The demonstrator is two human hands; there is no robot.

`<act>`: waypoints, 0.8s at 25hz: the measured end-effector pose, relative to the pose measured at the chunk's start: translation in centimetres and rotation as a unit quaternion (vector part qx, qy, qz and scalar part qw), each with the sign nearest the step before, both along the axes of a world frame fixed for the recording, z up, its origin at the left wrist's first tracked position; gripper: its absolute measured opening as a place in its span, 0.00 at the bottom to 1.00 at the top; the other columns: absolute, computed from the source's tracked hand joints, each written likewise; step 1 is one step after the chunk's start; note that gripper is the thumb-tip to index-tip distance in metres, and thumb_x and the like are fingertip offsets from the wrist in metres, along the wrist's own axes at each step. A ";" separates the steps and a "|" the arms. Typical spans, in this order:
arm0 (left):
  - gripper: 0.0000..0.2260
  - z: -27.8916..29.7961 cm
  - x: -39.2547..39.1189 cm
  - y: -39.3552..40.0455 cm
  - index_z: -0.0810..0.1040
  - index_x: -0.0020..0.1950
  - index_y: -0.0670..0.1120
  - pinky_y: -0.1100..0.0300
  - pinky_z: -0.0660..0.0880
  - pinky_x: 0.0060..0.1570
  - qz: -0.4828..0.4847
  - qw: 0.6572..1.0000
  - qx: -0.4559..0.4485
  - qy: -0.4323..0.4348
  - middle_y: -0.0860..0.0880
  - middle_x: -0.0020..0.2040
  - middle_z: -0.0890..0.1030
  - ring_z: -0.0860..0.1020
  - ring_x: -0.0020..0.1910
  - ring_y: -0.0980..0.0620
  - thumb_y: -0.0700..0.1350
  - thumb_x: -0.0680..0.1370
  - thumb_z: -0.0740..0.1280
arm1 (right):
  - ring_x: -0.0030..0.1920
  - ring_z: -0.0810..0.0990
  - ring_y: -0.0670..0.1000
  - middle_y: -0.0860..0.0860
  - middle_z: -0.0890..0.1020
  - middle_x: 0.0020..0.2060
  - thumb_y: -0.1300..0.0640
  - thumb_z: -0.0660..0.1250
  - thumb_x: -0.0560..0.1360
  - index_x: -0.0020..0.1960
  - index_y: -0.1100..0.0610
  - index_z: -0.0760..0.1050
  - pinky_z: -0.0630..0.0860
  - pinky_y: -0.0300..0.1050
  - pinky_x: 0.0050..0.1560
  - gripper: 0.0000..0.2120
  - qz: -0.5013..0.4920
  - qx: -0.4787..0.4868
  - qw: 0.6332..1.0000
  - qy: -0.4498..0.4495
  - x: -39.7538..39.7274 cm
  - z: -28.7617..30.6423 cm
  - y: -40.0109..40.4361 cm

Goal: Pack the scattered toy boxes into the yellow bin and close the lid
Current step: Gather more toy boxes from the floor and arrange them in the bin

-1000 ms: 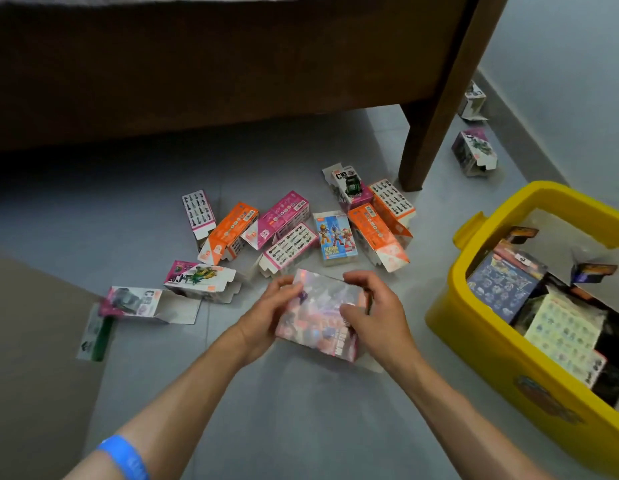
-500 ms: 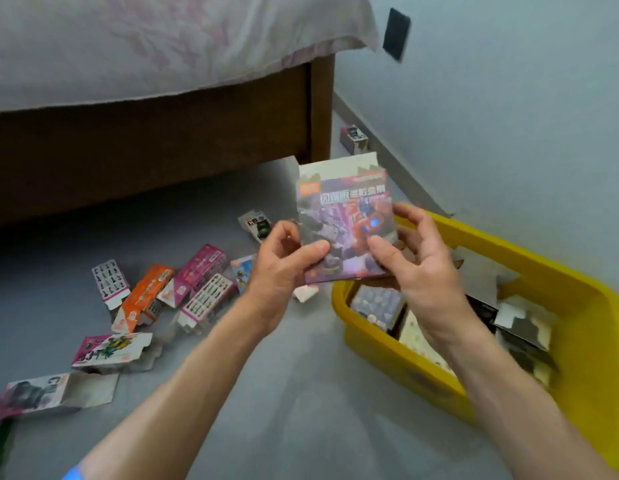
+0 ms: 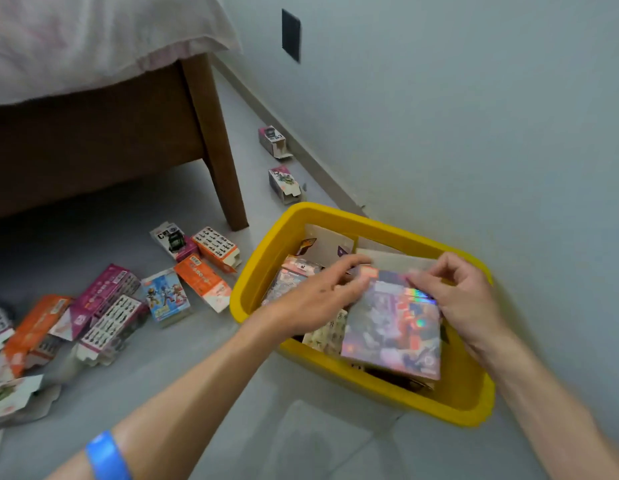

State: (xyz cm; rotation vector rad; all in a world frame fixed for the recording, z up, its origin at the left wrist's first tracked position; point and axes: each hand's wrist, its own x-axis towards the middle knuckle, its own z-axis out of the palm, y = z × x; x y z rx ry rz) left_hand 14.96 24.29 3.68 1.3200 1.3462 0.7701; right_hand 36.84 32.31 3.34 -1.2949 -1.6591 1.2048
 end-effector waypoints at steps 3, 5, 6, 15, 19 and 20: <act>0.28 -2.9 0.5 0.0 0.55 0.78 0.62 0.54 0.69 0.64 -0.159 0.934 -0.010 0.320 0.52 0.76 0.67 0.70 0.71 0.50 0.62 0.80 0.61 | 0.39 0.77 0.51 0.47 0.78 0.39 0.46 0.77 0.67 0.43 0.47 0.70 0.73 0.48 0.38 0.16 -0.101 0.037 0.990 -0.087 2.7 -1.9 1.0; 0.23 -3.7 0.4 0.1 0.67 0.75 0.55 0.47 0.68 0.68 -0.196 0.868 0.022 0.455 0.52 0.76 0.66 0.65 0.73 0.47 0.55 0.79 0.63 | 0.45 0.81 0.52 0.48 0.78 0.46 0.50 0.77 0.71 0.52 0.40 0.67 0.78 0.52 0.43 0.20 -0.065 -0.025 0.992 -0.103 3.1 -3.4 0.7; 0.21 -3.7 0.2 0.2 0.72 0.71 0.54 0.46 0.70 0.65 -0.179 0.860 0.033 0.477 0.52 0.74 0.69 0.66 0.71 0.46 0.52 0.78 0.64 | 0.46 0.81 0.51 0.48 0.79 0.46 0.51 0.76 0.73 0.53 0.40 0.67 0.79 0.50 0.43 0.19 -0.036 -0.044 0.992 -0.113 2.8 -4.3 0.3; 0.19 -3.9 -0.6 -0.4 0.73 0.70 0.54 0.45 0.70 0.63 -0.143 0.868 0.035 0.475 0.53 0.72 0.69 0.66 0.68 0.48 0.55 0.81 0.60 | 0.39 0.78 0.44 0.47 0.79 0.42 0.43 0.61 0.81 0.45 0.47 0.66 0.77 0.49 0.37 0.11 0.093 0.009 0.938 -0.334 -0.9 -6.9 -1.0; 0.29 -4.4 -0.5 -0.4 0.67 0.75 0.54 0.47 0.69 0.63 -0.145 0.868 0.010 0.475 0.53 0.73 0.66 0.64 0.70 0.48 0.65 0.77 0.59 | 0.64 0.72 0.47 0.43 0.68 0.67 0.23 0.68 0.63 0.72 0.39 0.58 0.75 0.48 0.62 0.44 0.270 -0.087 0.895 -0.343 -0.4 -6.2 -0.8; 0.31 -4.6 -0.5 -0.3 0.65 0.75 0.55 0.47 0.69 0.62 -0.143 0.863 0.009 0.484 0.53 0.73 0.65 0.63 0.70 0.47 0.68 0.76 0.60 | 0.72 0.63 0.50 0.39 0.58 0.73 0.20 0.68 0.57 0.75 0.34 0.48 0.68 0.53 0.70 0.55 0.302 -0.080 0.882 -0.353 0.0 -6.4 -1.0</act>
